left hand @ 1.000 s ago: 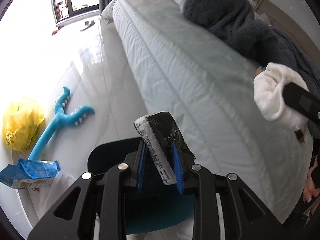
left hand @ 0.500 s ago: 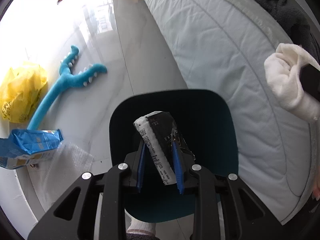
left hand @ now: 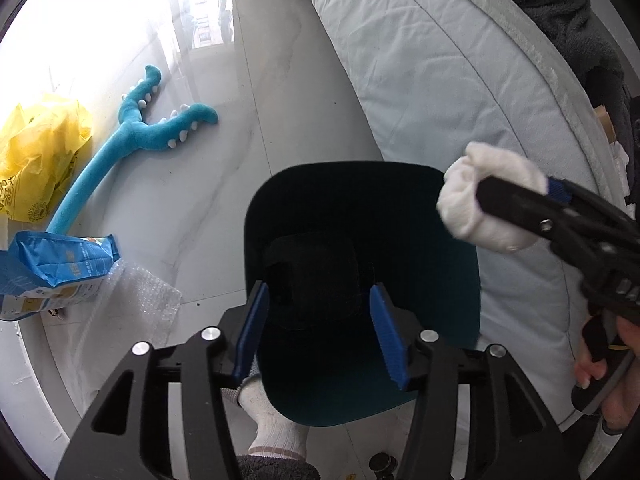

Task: Collect trash
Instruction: 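Open the left tool over the bin while the right tool releases the cloth bundle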

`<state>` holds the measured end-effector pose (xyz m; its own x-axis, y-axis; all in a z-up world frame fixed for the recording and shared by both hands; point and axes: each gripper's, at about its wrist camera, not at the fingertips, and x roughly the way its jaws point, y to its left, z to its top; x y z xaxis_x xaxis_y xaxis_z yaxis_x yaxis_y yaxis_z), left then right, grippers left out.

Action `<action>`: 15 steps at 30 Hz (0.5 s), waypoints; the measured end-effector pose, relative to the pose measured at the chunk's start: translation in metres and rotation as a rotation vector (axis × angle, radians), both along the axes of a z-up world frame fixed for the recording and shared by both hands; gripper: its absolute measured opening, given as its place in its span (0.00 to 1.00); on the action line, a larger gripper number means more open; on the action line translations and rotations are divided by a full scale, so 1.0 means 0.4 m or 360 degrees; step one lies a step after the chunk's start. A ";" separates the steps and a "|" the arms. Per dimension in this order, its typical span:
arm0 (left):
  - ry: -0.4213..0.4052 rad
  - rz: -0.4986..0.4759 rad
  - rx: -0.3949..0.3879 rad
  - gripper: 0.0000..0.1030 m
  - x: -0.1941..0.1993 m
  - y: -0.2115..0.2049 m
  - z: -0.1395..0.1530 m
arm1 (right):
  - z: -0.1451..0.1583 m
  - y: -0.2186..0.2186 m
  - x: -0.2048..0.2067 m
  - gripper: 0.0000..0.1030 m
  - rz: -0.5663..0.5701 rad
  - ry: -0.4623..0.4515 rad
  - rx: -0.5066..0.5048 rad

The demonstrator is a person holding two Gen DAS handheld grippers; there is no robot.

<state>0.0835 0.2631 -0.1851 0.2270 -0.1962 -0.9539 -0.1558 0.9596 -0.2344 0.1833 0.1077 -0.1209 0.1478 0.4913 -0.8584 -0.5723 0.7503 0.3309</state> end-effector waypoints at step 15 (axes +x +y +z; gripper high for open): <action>-0.0399 0.0158 0.0080 0.66 -0.017 0.078 0.184 | -0.130 0.054 -0.025 0.56 0.0058 0.0049 -0.0191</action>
